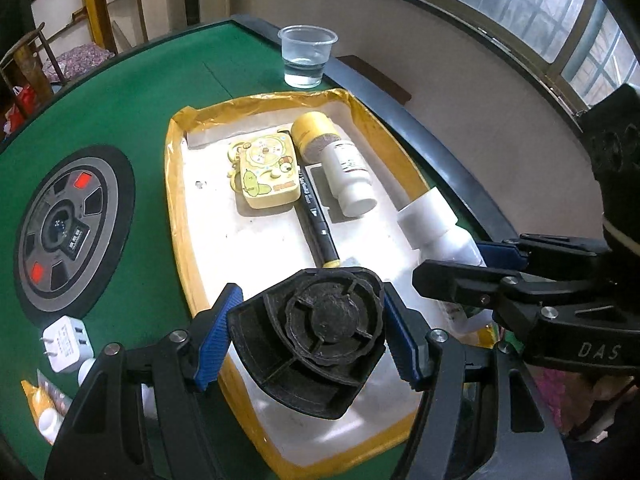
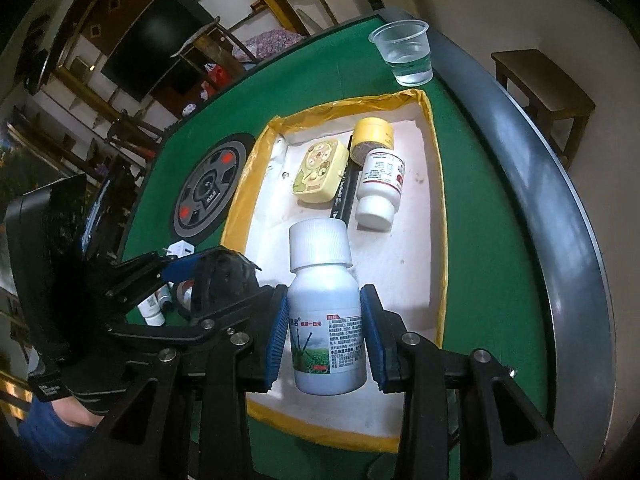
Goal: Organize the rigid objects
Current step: 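Carry the black holder in the left gripper and white bottle in the right gripper to the tray, then lower the holder and bottle into the tray and open both grippers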
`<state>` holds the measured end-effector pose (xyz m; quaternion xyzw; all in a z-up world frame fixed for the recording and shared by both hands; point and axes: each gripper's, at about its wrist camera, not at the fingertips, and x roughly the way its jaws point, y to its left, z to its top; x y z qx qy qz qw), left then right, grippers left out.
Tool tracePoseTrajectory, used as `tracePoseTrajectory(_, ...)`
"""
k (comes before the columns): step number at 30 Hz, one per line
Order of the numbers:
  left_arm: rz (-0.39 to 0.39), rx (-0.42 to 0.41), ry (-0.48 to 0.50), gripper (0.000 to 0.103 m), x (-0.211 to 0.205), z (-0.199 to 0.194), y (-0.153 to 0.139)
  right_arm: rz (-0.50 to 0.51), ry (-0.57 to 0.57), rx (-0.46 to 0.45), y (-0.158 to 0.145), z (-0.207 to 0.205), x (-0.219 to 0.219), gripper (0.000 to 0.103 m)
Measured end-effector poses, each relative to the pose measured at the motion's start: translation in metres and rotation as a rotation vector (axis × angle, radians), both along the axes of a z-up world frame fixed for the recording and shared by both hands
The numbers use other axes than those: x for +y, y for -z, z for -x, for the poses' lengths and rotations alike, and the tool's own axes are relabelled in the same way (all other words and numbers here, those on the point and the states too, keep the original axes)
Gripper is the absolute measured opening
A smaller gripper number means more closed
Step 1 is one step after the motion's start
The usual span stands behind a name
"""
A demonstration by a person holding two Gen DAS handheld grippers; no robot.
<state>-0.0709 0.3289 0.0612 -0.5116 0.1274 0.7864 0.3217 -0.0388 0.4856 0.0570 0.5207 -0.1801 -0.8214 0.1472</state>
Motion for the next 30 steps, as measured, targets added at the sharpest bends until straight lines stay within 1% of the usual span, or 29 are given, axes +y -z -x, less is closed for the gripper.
tracePoseTrajectory(4,0.008,-0.006,0.017,0.067,0.004,0.008,0.008,-0.02,-0.007,-0.016,0.005,0.012,-0.001,0.031)
tracePoseTrajectory(9,0.014,-0.02,0.021,0.067,0.006,0.015,0.016,-0.014,0.009,-0.062,0.015,0.028,0.003,0.031)
tracePoseTrajectory(17,0.03,-0.027,0.028,0.067,0.01,0.016,0.024,-0.023,-0.017,-0.109,0.027,0.044,-0.004,0.031)
tracePoseTrajectory(20,0.041,-0.029,0.033,0.067,0.013,0.015,0.026,-0.026,-0.01,-0.131,0.033,0.049,-0.005,0.031)
tracePoseTrajectory(28,0.044,-0.036,0.044,0.067,0.019,0.015,0.03,-0.086,-0.012,-0.119,0.029,0.058,-0.009,0.031)
tracePoseTrajectory(30,0.049,-0.038,0.042,0.067,0.02,0.016,0.033,-0.088,-0.014,-0.119,0.027,0.06,-0.011,0.031)
